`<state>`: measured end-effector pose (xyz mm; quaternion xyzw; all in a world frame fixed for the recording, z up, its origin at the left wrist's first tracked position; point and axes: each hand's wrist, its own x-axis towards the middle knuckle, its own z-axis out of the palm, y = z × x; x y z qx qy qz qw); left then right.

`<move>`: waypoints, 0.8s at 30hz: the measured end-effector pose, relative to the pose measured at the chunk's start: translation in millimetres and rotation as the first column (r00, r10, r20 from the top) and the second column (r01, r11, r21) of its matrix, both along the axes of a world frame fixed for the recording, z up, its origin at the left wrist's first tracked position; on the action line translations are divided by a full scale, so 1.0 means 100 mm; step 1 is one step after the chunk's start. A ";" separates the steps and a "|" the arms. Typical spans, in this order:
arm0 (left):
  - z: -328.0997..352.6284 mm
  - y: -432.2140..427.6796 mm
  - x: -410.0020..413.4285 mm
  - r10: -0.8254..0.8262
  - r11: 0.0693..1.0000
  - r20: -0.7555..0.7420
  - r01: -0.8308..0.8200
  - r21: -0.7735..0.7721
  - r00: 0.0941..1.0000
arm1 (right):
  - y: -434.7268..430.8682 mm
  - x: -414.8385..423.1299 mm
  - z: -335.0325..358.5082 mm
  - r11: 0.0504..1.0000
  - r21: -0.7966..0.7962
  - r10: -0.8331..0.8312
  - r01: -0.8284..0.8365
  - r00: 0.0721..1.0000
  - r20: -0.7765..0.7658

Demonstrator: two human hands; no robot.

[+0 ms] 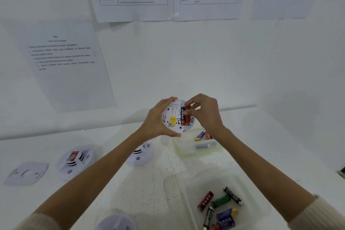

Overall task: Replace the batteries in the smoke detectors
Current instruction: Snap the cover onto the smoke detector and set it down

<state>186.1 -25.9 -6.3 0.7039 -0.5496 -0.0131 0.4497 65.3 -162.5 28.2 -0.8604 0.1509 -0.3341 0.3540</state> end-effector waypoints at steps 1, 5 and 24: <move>0.01 -0.01 0.00 0.002 1.000 0.004 -0.002 -0.006 1.000 | 0.00 0.01 -0.05 0.999 -0.026 -0.020 0.021 0.999 0.040; 0.04 0.00 0.01 0.030 0.999 -0.015 -0.031 -0.040 0.999 | -0.01 -0.01 -0.17 0.996 0.082 -0.046 0.037 0.993 0.111; 0.02 -0.04 -0.09 -0.060 0.998 0.049 0.058 0.037 0.997 | -0.10 -0.03 -0.21 0.928 0.373 0.006 -0.001 1.000 -0.011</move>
